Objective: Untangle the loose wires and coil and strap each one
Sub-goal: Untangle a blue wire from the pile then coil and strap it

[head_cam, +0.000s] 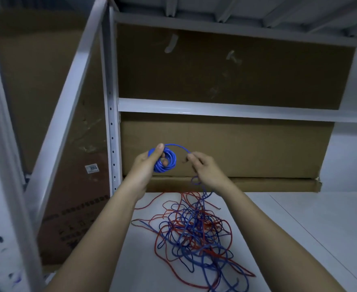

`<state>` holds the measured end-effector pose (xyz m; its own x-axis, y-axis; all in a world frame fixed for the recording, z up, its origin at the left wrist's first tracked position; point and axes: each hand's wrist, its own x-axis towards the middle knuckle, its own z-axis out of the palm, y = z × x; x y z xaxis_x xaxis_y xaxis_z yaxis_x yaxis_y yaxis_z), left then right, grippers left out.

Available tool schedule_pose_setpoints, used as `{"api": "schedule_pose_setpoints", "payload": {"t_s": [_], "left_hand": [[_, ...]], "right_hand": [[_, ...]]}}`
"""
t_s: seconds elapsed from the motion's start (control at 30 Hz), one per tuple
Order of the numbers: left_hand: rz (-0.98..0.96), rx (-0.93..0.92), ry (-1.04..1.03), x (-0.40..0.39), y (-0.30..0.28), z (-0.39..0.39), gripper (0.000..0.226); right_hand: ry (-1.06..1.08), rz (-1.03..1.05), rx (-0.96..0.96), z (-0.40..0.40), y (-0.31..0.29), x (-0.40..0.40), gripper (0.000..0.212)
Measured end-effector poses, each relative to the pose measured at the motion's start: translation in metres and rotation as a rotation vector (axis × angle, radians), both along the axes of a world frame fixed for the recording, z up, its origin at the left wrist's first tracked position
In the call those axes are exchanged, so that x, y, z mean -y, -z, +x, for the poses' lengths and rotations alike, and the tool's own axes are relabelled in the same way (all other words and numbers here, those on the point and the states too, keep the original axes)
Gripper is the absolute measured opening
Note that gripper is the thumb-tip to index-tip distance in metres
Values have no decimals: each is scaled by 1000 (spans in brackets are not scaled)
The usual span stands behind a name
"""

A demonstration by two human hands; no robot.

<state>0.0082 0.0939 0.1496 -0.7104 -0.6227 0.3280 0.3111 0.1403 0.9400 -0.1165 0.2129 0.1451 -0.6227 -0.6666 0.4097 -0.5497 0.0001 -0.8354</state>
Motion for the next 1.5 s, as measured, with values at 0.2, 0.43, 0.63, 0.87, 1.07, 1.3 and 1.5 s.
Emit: {"api": "schedule_pose_setpoints", "payload": {"t_s": [0.2, 0.43, 0.63, 0.87, 1.07, 1.3, 1.5], "left_hand": [[377, -283, 332, -8, -15, 12, 32], [461, -311, 62, -4, -5, 3, 30], [61, -42, -295, 0, 24, -13, 25], [-894, 545, -288, 3, 54, -18, 24], [-724, 367, 11, -14, 58, -13, 59], [-342, 83, -39, -8, 32, -4, 35], [-276, -25, -68, -12, 6, -6, 35]], "right_hand": [[277, 199, -284, 10, -2, 16, 67], [-56, 306, -281, 29, 56, 12, 13], [-380, 228, 73, 32, 80, -9, 13], [-236, -6, 78, 16, 55, -29, 30], [-102, -145, 23, 5, 32, -24, 12], [-146, 15, 80, -7, 49, -28, 13], [313, 278, -249, -27, 28, -18, 23]]}}
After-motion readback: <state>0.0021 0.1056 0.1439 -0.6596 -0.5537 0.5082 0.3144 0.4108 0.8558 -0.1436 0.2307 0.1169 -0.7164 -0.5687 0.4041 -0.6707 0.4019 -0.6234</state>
